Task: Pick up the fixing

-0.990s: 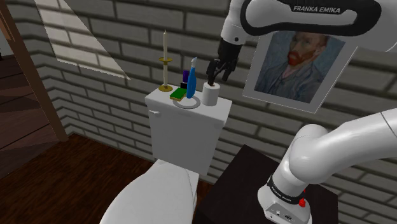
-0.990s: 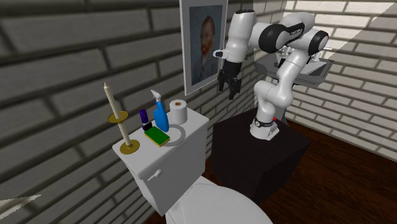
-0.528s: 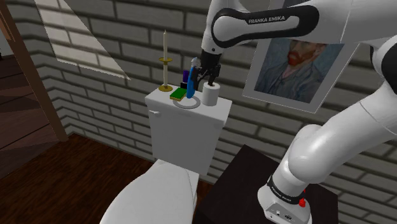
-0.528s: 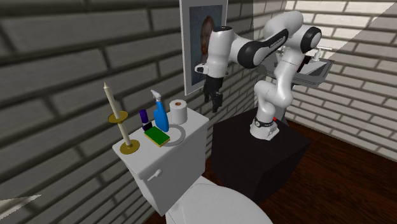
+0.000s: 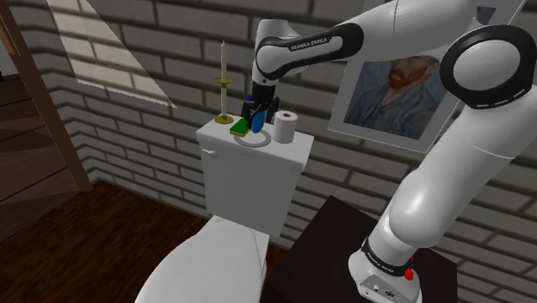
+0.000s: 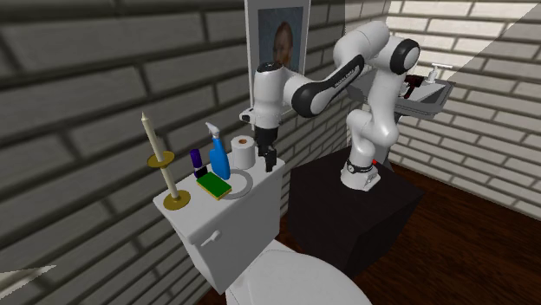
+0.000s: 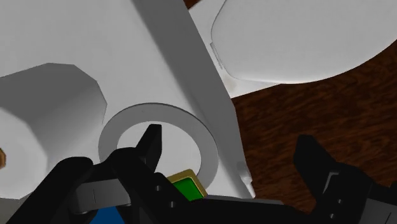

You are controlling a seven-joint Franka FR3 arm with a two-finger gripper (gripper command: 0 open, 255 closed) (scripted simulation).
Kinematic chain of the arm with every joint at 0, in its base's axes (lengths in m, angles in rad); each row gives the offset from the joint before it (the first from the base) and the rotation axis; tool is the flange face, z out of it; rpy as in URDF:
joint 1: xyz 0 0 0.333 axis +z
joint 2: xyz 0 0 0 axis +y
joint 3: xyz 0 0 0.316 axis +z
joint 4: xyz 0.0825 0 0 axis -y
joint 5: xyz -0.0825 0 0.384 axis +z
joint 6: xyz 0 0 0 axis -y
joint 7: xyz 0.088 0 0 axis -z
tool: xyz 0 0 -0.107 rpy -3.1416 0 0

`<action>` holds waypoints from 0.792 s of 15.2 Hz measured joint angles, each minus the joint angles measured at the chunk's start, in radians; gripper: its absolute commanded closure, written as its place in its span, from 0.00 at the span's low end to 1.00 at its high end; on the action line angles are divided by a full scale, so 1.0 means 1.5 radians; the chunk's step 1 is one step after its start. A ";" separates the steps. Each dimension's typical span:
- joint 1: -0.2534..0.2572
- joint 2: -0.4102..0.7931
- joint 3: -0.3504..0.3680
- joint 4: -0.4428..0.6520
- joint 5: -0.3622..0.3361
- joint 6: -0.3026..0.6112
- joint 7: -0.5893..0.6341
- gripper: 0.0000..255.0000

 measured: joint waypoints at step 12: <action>-0.012 0.288 -0.013 0.218 -0.011 0.026 0.015 0.00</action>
